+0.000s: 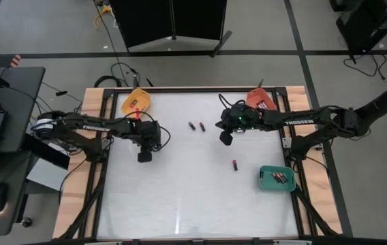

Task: Sort batteries
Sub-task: Put the silver battery into the orange bin

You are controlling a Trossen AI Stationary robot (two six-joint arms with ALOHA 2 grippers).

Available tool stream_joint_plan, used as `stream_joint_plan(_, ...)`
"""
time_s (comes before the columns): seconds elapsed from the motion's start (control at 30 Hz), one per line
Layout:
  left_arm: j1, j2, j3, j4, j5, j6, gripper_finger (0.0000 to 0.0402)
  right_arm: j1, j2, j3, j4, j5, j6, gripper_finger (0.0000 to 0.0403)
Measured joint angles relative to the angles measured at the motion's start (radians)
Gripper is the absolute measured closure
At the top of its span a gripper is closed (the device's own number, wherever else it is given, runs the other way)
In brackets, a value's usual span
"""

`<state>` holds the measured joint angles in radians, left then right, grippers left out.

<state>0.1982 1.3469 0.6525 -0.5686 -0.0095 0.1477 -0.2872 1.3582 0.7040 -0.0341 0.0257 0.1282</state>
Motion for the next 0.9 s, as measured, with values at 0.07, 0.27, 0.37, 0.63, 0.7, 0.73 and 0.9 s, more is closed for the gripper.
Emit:
stream_joint_plan(0.07, 0.0, 0.014, 0.0, 0.002, -0.002, 0.01, 0.0291, 0.0, 0.0, 0.0, 0.0, 0.0, -0.001, 0.0391)
stream_joint_plan(0.27, -0.001, 0.064, 0.0, 0.011, -0.002, 0.032, 0.0291, 0.001, 0.0, 0.0, -0.002, 0.0, -0.001, 0.0387)
stream_joint_plan(0.37, -0.002, 0.068, 0.0, 0.019, 0.004, 0.032, 0.0291, 0.001, 0.0, 0.0, -0.002, 0.0, -0.001, 0.0387)
stream_joint_plan(0.63, -0.006, 0.073, 0.001, 0.015, 0.035, -0.025, 0.033, 0.001, 0.0, 0.0, -0.002, 0.0, -0.008, 0.0389)
stream_joint_plan(0.7, -0.022, 0.072, 0.001, 0.018, 0.033, -0.026, 0.0356, 0.001, 0.0, 0.0, -0.002, 0.0, -0.02, 0.0388)
stream_joint_plan(0.73, -0.03, 0.072, 0.002, 0.021, 0.032, -0.029, 0.0358, 0.001, 0.0, 0.0, -0.004, 0.0, -0.027, 0.0388)
stream_joint_plan(0.9, -0.062, 0.063, -0.002, 0.068, 0.04, -0.057, 0.0358, 0.006, 0.0, 0.0, -0.019, -0.02, -0.034, 0.0392)
